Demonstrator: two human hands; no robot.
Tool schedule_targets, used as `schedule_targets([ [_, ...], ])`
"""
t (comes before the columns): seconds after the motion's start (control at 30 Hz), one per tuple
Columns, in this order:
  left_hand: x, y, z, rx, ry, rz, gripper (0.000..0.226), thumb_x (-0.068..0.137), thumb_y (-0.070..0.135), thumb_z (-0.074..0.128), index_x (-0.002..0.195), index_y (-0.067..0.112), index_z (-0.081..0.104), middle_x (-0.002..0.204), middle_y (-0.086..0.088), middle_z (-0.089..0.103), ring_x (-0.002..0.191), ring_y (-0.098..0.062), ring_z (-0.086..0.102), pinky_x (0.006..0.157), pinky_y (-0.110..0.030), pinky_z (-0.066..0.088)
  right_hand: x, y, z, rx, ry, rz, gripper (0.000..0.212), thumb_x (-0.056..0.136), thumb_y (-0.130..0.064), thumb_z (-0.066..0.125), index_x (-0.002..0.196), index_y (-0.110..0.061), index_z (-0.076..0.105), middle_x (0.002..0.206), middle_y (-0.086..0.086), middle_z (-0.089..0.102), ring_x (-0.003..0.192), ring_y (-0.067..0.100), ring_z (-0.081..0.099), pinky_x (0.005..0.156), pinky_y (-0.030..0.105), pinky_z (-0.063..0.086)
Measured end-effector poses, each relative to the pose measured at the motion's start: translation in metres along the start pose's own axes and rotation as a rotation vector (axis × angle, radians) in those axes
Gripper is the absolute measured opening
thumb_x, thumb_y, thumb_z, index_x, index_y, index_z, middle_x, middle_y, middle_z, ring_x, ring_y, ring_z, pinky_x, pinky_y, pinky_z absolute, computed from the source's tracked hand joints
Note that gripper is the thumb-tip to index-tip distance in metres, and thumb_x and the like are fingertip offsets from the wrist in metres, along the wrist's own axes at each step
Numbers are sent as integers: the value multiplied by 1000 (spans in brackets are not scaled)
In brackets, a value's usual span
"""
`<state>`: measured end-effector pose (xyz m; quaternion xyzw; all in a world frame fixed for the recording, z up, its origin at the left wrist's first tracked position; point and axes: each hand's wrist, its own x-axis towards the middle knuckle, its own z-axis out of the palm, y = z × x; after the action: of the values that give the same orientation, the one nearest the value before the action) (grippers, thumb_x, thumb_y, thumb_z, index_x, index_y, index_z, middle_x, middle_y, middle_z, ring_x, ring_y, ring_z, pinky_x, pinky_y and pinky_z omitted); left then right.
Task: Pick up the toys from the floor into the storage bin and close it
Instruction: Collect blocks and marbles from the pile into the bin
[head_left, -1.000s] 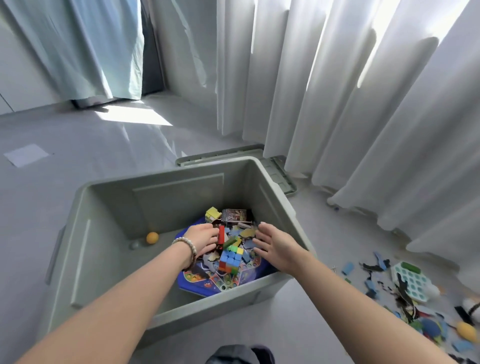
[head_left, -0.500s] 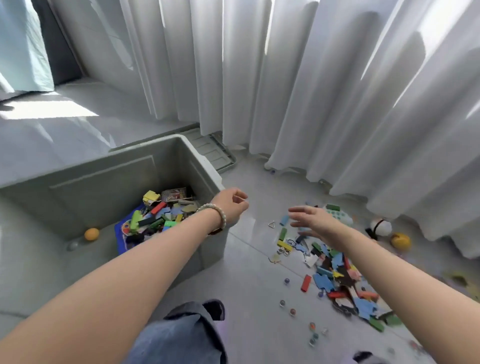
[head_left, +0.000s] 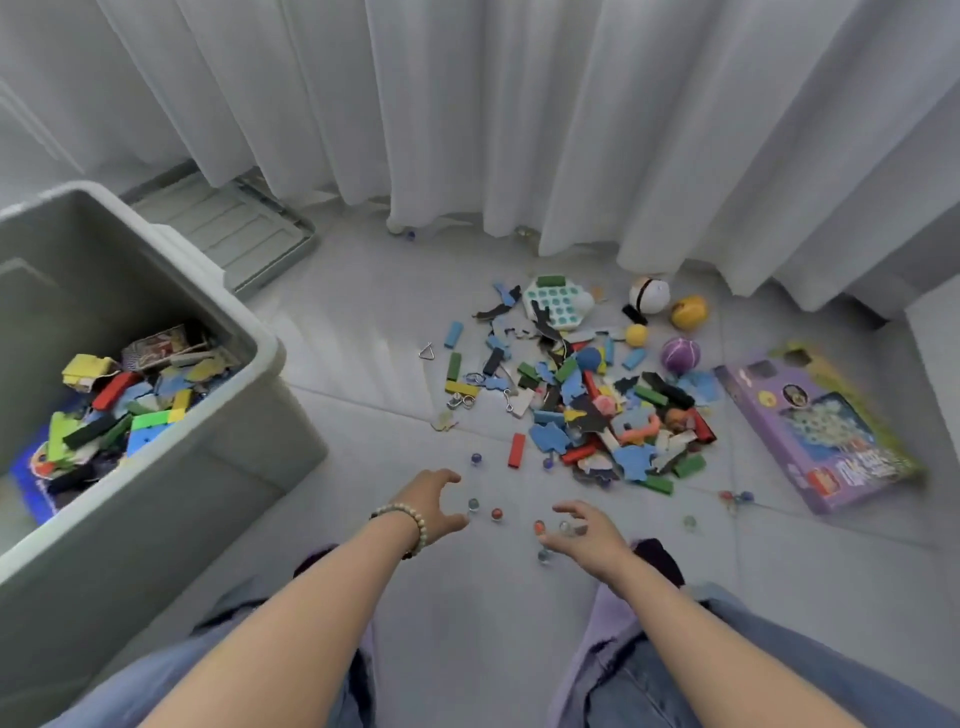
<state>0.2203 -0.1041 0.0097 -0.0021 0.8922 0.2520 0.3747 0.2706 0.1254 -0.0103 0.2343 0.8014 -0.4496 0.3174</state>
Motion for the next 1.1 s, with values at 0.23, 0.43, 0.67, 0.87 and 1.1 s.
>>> schedule_targets([
  [0.23,37,-5,37,8,43,22,62,81,39,67,135,30,39,135,-2,37,114,-21,54,97,-31,45,33,22,14,-43,127,-152,34,78,-21,75,109,-23,62,114,0,45,109,15,49,91,18,36],
  [0.43,58,1,59,31,70,120,43,80,37,69,120,31,55,122,2,43,95,-11,54,92,-25,46,55,25,25,-103,189,-195,24,80,-12,71,102,-20,67,104,-1,46,84,7,48,73,9,36],
  [0.67,72,6,64,58,116,168,19,85,33,63,102,25,64,106,2,47,85,-12,53,83,-25,47,67,26,24,-125,277,-205,16,82,-9,68,97,-14,70,96,-2,53,82,8,53,81,17,46],
  [0.87,80,11,69,62,112,181,18,86,19,62,104,14,65,102,-5,55,84,-18,57,83,-21,44,70,29,18,4,328,-162,15,80,-8,70,94,-12,72,93,0,65,81,12,58,76,17,42],
  [1.1,62,38,69,-1336,-25,-306,15,96,5,40,93,0,54,85,-13,58,68,-18,55,61,-23,55,54,-6,15,472,149,-171,22,81,-4,70,102,1,70,81,7,68,70,16,65,68,16,55],
])
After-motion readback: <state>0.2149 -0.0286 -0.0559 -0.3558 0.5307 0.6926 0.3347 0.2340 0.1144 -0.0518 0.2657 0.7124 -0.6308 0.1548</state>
